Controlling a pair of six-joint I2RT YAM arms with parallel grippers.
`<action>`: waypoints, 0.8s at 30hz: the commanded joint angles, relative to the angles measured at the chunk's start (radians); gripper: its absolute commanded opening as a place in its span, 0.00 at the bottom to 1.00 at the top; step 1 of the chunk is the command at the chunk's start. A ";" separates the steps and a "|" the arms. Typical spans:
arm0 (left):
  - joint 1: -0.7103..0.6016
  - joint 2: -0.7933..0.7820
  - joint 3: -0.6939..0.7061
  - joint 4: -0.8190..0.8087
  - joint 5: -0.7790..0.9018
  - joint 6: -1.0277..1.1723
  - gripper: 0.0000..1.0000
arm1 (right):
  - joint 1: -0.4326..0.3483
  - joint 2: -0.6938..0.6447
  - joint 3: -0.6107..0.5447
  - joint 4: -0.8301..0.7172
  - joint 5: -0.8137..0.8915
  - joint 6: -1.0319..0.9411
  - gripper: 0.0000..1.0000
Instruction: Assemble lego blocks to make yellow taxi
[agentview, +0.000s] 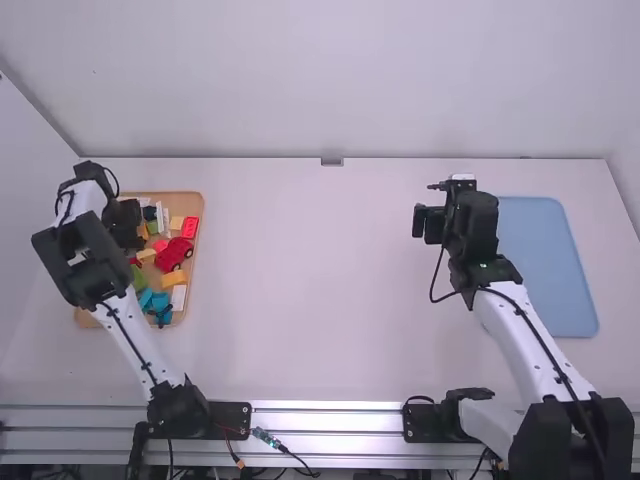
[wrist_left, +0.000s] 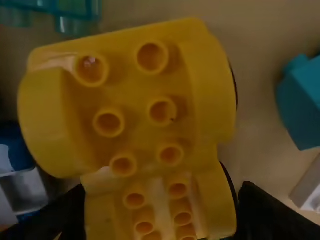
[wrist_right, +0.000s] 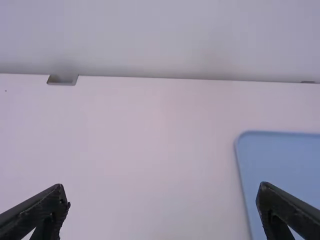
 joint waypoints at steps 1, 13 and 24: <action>-0.003 0.005 -0.030 0.000 0.006 0.001 0.67 | 0.002 0.001 0.018 0.004 0.002 -0.002 0.99; 0.006 0.002 -0.024 -0.013 0.068 -0.006 0.67 | 0.002 0.001 0.018 0.006 0.002 -0.002 0.99; 0.011 0.002 0.223 -0.260 -0.033 0.004 0.47 | 0.002 0.001 0.018 0.006 0.002 0.001 0.99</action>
